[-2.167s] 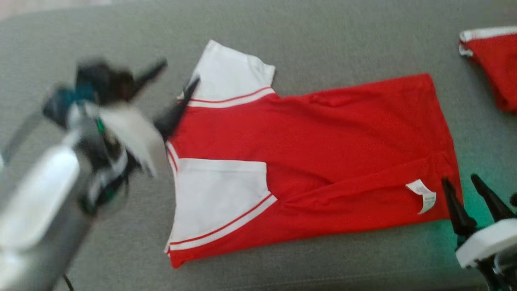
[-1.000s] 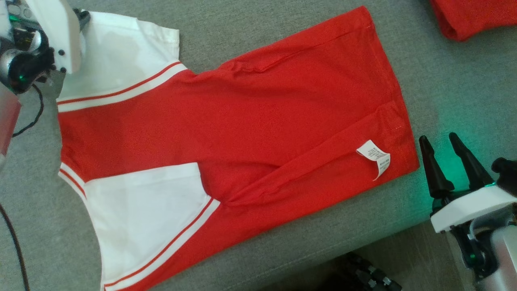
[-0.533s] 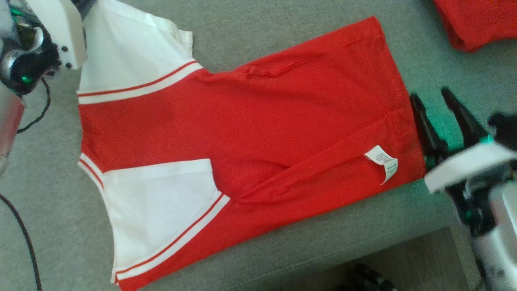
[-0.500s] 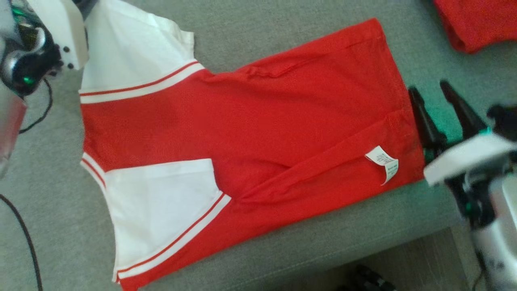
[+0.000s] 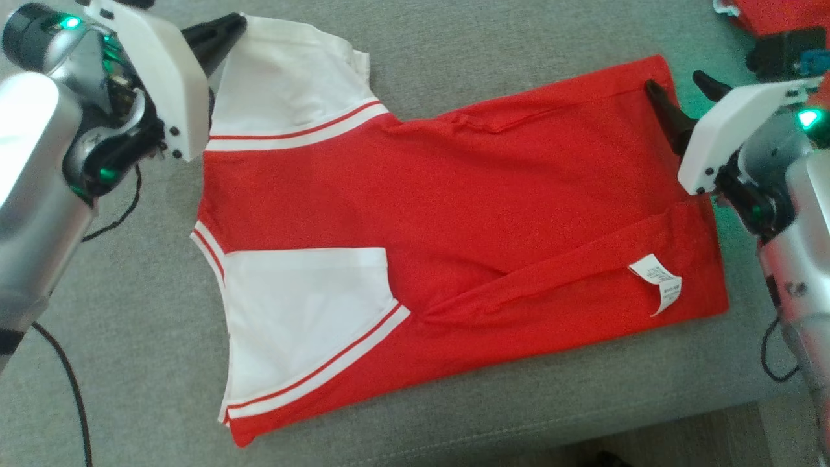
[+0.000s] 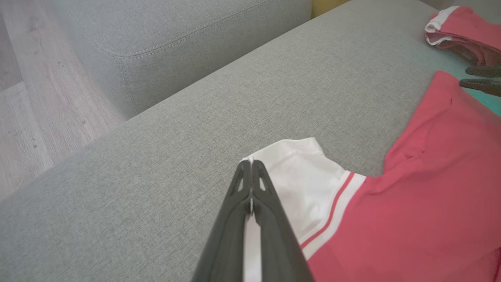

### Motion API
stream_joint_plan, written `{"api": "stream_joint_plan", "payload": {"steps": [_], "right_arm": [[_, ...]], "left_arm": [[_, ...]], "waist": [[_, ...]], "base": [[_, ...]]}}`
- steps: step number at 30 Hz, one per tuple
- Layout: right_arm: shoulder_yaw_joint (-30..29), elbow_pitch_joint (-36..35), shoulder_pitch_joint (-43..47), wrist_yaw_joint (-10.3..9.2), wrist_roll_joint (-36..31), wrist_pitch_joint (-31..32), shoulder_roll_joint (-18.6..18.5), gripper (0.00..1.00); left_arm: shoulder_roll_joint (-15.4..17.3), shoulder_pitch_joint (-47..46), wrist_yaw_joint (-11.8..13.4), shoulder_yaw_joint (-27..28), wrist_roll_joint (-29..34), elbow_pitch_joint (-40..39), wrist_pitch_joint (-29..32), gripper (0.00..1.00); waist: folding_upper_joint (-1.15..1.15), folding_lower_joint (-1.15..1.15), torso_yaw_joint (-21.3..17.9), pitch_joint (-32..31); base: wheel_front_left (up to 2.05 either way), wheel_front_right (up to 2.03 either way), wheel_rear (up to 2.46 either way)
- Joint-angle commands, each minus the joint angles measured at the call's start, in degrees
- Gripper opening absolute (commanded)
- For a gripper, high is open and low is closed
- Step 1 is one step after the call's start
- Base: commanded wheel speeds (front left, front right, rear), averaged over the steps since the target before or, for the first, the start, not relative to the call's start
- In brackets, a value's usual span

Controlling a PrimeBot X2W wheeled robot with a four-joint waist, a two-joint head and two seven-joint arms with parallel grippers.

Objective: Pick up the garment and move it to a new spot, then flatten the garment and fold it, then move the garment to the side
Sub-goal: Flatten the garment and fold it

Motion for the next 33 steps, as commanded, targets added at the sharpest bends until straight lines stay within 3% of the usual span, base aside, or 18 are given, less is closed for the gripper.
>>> {"api": "stream_joint_plan", "payload": {"steps": [1, 14, 18, 19, 24, 25, 26, 27, 33], "right_arm": [[0.8, -0.8, -1.4, -0.05, -0.6, 0.2, -0.5, 1.00], [5.6, 12.6, -10.0, -0.05, -0.5, 1.5, 2.5, 1.00], [7.1, 14.3, -11.5, -0.05, -0.4, 0.4, 2.4, 0.69], [7.4, 14.7, -11.9, -0.05, -0.2, 0.1, 2.4, 0.52], [9.0, 16.4, -13.5, -0.05, 0.3, -1.3, 2.0, 0.37], [9.3, 16.7, -13.8, -0.05, 0.5, -1.6, 1.9, 0.29], [9.6, 17.0, -14.1, -0.05, 0.6, -2.0, 1.8, 0.06], [9.9, 17.3, -14.4, -0.05, 0.7, -2.6, 1.6, 0.00], [9.4, 18.6, -15.7, -0.05, 3.3, -6.8, 1.4, 0.00]], "left_arm": [[2.7, -1.6, 0.1, 2.3, -0.3, -1.9, -0.5, 0.00], [2.4, -0.4, 0.1, 2.6, -2.6, -3.5, -0.6, 0.00], [2.4, -0.3, 0.1, 2.3, -2.5, -3.3, -0.6, 0.00], [2.4, -0.3, 0.1, 2.3, -2.5, -3.3, -0.6, 0.00], [2.4, -0.4, 0.1, 1.9, -2.5, -3.0, -0.4, 0.00], [2.4, -0.4, 0.1, 1.8, -2.5, -3.0, -0.3, 0.00], [2.3, -0.5, 0.1, 1.8, -2.4, -3.0, -0.4, 0.00], [2.3, -0.5, 0.1, 1.7, -2.4, -3.0, -0.5, 0.00], [2.6, -1.0, 0.1, 1.8, -0.4, -3.0, -5.5, 0.00]], "waist": [[0.00, 0.00, 0.3, -0.1], [0.00, 0.00, 1.7, -0.6], [0.00, 0.00, 2.0, -0.6], [0.00, 0.00, 2.1, -0.6], [0.00, 0.00, 2.4, -0.4], [0.00, 0.00, 2.5, -0.4], [0.00, 0.00, 2.6, -0.3], [0.00, 0.00, 2.6, -0.3], [0.00, 0.00, 2.7, -0.7]], "base": [[0.00, 0.00, 0.00], [0.00, 0.00, 0.00], [0.00, 0.00, 0.00], [0.00, 0.00, 0.00], [0.00, 0.00, 0.00], [0.00, 0.00, 0.00], [0.00, 0.00, 0.00], [0.00, 0.00, 0.00], [0.00, 0.00, 0.00]]}}
